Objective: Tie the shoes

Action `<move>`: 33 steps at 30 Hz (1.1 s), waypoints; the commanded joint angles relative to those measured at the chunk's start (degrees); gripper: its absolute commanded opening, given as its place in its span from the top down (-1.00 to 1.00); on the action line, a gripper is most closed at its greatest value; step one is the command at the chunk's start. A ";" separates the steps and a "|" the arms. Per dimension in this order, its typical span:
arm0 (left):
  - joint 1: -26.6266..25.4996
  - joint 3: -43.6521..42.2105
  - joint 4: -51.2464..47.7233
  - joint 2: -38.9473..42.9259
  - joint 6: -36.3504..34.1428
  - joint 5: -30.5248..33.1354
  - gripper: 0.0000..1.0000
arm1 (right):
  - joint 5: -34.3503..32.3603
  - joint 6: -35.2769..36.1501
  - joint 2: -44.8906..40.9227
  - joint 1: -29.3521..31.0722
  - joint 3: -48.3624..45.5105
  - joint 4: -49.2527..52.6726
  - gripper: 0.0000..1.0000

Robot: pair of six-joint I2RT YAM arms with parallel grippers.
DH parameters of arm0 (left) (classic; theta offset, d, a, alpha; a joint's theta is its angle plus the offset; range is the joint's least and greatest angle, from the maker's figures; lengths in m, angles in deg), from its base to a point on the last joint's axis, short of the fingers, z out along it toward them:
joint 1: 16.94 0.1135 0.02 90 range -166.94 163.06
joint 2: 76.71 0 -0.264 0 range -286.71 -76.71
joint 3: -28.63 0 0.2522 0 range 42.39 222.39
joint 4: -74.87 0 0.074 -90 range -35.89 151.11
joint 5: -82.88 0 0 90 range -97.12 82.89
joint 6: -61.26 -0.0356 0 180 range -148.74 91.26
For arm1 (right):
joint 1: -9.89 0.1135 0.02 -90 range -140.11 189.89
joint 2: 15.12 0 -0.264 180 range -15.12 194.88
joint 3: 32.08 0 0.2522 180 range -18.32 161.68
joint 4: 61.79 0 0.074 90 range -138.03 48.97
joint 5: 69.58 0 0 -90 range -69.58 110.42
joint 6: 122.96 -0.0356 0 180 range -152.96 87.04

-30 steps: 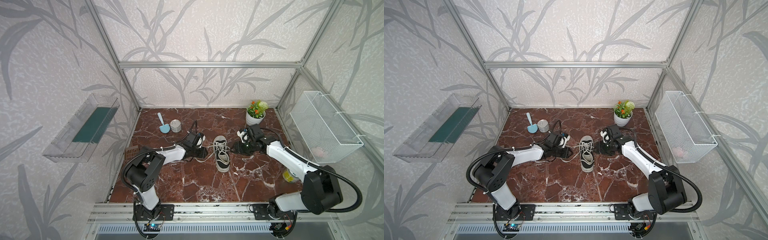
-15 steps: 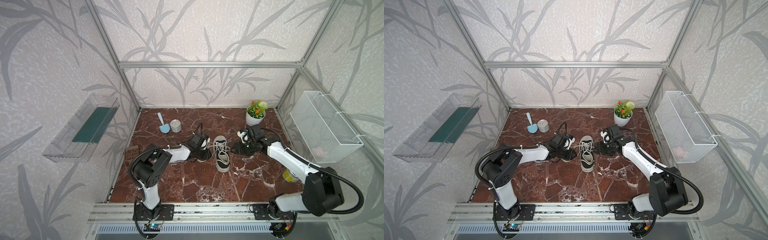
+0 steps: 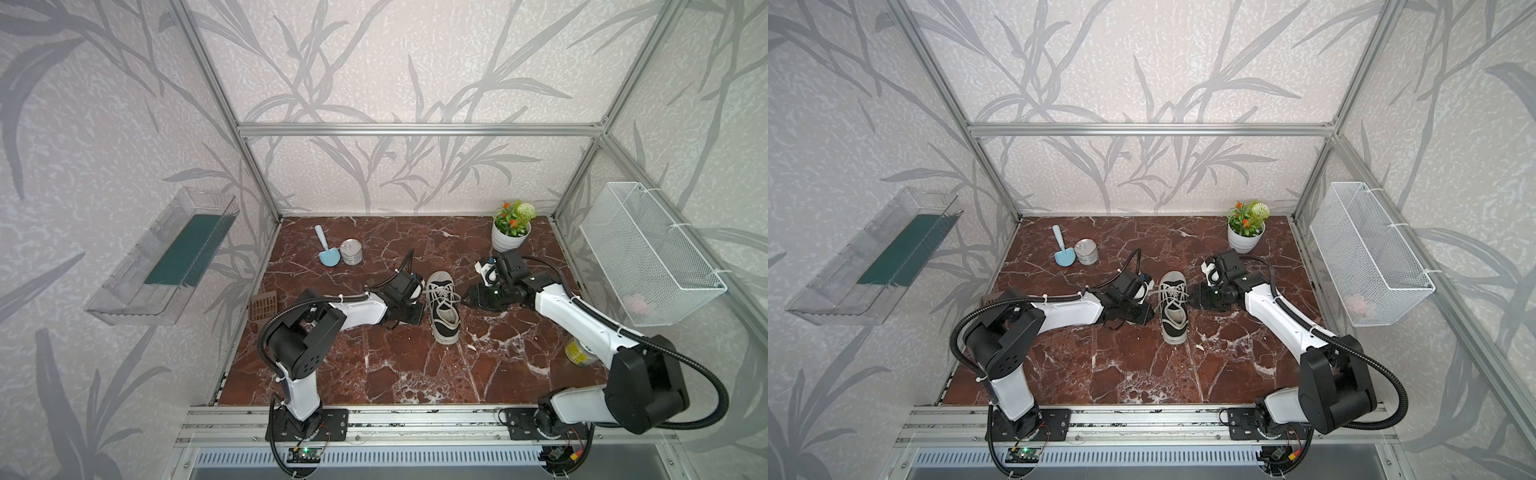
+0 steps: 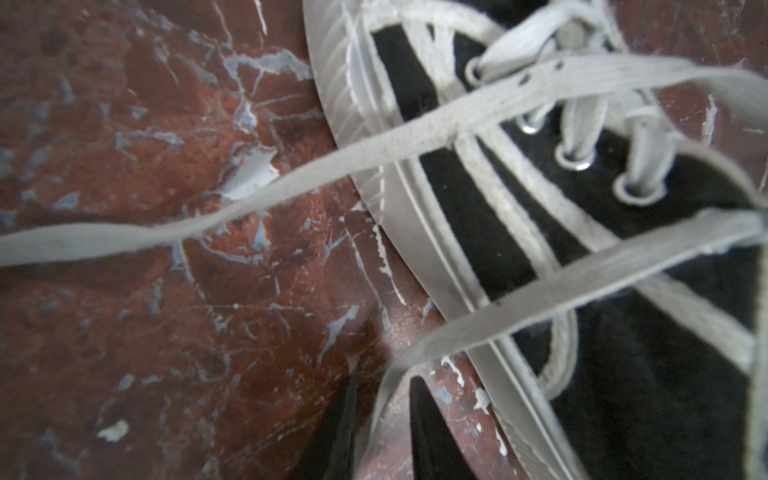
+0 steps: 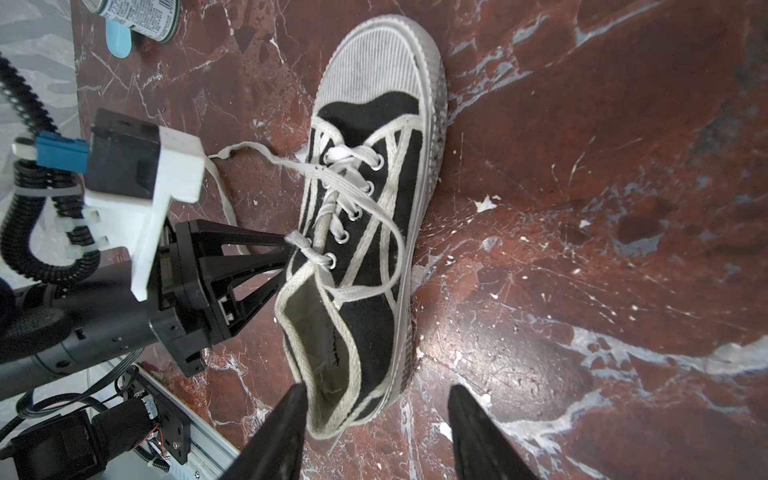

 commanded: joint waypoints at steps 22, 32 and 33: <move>-0.66 14.36 -7.64 2.00 3.29 -3.57 1.00 | 0.31 1.23 -2.69 -0.71 -1.26 -0.62 -0.10; -0.62 23.64 -9.54 -4.36 4.55 -5.96 1.00 | 4.51 1.92 0.79 -1.88 -0.88 -6.16 -0.10; -0.62 24.25 -9.60 -4.64 4.68 -5.78 1.00 | 5.22 1.73 1.44 -2.16 -0.61 -6.46 -0.10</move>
